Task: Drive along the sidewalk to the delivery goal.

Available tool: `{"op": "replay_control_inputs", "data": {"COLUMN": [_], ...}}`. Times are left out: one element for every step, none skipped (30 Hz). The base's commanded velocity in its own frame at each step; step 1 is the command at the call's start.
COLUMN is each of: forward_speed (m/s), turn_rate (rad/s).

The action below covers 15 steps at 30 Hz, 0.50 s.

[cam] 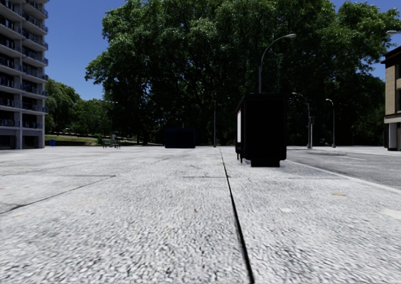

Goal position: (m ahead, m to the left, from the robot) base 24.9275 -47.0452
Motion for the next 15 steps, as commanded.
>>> {"op": "replay_control_inputs", "data": {"forward_speed": [2.0, 2.0, 2.0, 2.0, 2.0, 2.0, 2.0, 2.0, 2.0, 2.0, 2.0, 2.0, 2.0, 2.0, 2.0], "turn_rate": [0.0, 0.0, 0.0, 0.0, 0.0, 0.0, 0.0, 0.0, 0.0, 0.0, 0.0, 0.0, 0.0, 0.0, 0.0]}}
